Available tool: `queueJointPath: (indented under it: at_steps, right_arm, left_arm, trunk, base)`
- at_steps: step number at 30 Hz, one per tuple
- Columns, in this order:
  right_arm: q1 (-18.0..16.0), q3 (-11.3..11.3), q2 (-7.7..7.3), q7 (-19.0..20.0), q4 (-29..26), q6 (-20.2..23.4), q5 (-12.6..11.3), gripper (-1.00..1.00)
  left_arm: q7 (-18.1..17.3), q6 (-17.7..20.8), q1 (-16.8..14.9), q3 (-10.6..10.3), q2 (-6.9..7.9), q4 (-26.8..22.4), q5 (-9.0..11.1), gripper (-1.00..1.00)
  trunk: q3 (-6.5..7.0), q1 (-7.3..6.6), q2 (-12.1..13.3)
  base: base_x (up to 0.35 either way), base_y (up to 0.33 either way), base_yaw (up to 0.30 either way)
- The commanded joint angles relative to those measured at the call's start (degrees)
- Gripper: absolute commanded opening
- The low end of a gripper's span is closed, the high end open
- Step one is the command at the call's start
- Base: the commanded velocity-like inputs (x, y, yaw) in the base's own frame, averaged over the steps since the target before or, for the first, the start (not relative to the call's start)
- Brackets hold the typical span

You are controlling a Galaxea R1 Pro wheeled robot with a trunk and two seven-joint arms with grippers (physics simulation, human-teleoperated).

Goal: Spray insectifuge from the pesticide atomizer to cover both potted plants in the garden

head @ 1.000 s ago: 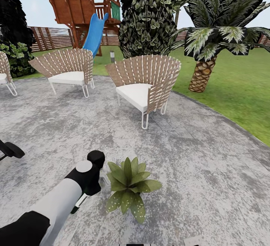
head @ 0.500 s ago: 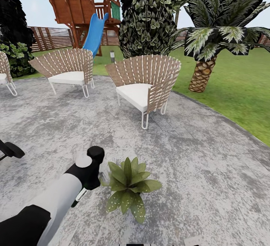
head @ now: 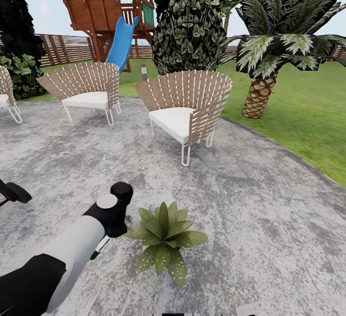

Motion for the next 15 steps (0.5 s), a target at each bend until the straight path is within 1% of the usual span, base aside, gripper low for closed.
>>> queueJointPath:
  at_steps: [1, 4, 6, 7, 8, 15]
  right_arm:
    - [0.0, 0.5, 0.00, -0.5, 0.1, -0.1, 0.0, 1.00]
    - [0.0, 0.5, 0.03, -0.4, -0.1, -0.1, -0.1, 1.00]
    - [0.0, 0.4, 0.24, -0.4, -0.3, -0.1, -0.2, 1.00]
    - [0.0, 0.4, 0.27, -0.4, -0.3, -0.1, -0.2, 1.00]
    - [0.0, 0.3, 0.28, -0.4, -0.3, -0.1, -0.3, 1.00]
    - [0.0, 0.3, 0.28, -0.4, -0.3, -0.1, -0.3, 1.00]
  left_arm:
    - [-0.6, 0.6, 1.0, -0.1, 0.11, 0.7, -0.6, -1.00]
    - [-0.6, 0.6, 3.0, -0.1, 0.20, 1.2, -0.7, -1.00]
    - [-0.6, 0.7, 3.4, 0.1, 0.28, 0.9, -0.6, -1.00]
    - [-0.6, 0.7, 2.9, 0.2, 0.24, 0.7, -0.6, -1.00]
    - [-0.6, 0.7, 2.6, 0.1, -0.02, 0.8, -0.6, -1.00]
    - [-0.6, 0.7, 2.7, 0.0, -0.05, 1.0, -0.6, -1.00]
  trunk:
    - [-0.04, -0.02, 0.0]
    - [-0.04, -0.02, 0.0]
    - [-0.04, -0.02, 0.0]
    - [-0.04, -0.02, 0.0]
    - [-0.04, -0.02, 0.0]
    - [-0.04, -0.02, 0.0]
  base:
    - [0.000, 0.000, 0.000]
    - [0.000, 0.000, 0.000]
    - [0.000, 0.000, 0.000]
    - [0.000, 0.000, 0.000]
    - [0.000, 0.251, -0.220]
    - [0.000, 0.298, -0.279]
